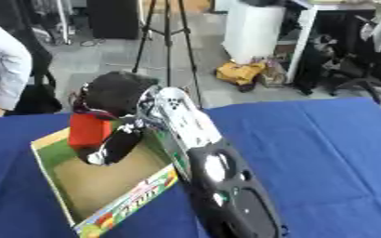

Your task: Pick up objects on the table and place them in the box.

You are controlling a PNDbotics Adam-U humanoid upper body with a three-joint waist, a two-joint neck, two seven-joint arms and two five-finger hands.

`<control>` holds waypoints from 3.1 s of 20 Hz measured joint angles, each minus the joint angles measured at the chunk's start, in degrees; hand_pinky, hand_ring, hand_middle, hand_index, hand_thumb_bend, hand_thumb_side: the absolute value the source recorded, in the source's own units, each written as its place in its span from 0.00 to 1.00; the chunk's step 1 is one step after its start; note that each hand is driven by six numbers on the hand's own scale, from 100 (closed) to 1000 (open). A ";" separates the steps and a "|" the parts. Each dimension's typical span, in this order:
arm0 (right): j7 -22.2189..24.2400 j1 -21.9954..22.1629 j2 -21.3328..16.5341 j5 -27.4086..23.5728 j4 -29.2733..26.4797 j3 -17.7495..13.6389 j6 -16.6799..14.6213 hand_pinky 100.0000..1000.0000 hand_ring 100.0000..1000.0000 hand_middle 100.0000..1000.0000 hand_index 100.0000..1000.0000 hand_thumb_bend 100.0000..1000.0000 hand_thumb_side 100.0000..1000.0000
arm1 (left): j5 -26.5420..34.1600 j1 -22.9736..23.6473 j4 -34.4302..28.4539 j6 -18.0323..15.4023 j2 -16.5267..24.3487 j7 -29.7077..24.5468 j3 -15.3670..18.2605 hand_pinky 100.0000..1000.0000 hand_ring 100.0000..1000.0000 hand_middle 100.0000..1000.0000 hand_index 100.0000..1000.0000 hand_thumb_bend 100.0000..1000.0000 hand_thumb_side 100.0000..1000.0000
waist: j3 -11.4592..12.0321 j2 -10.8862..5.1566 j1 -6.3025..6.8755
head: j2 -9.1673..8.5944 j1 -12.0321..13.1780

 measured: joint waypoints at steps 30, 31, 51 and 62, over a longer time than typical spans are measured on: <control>-3.59 0.77 4.10 8.99 8.71 -0.17 0.53 0.74 0.69 0.33 0.46 0.00 0.60 | -0.01 0.41 0.00 -0.08 -0.01 -0.08 -0.14 0.31 0.57 0.61 0.90 0.34 0.80 | 0.41 -0.02 0.27 | -0.01 0.05; -3.85 0.79 4.15 9.36 9.13 -0.17 0.51 0.74 0.69 0.33 0.46 0.00 0.60 | -0.01 0.40 0.00 -0.09 -0.01 -0.08 -0.14 0.31 0.57 0.61 0.90 0.34 0.80 | 0.43 -0.02 0.27 | -0.01 0.04; -5.56 0.95 4.77 11.32 11.66 -0.62 1.12 0.74 0.69 0.33 0.48 0.00 0.58 | 0.00 0.38 0.00 -0.10 -0.01 -0.10 -0.15 0.31 0.57 0.61 0.90 0.35 0.79 | 0.62 -0.02 0.23 | -0.11 -0.31; -4.59 1.53 7.61 15.59 14.30 -2.05 4.06 0.74 0.69 0.35 0.49 0.00 0.54 | 0.00 0.38 0.00 -0.19 -0.01 -0.22 -0.15 0.31 0.57 0.61 0.90 0.35 0.80 | 0.69 -0.02 0.28 | -0.53 -0.70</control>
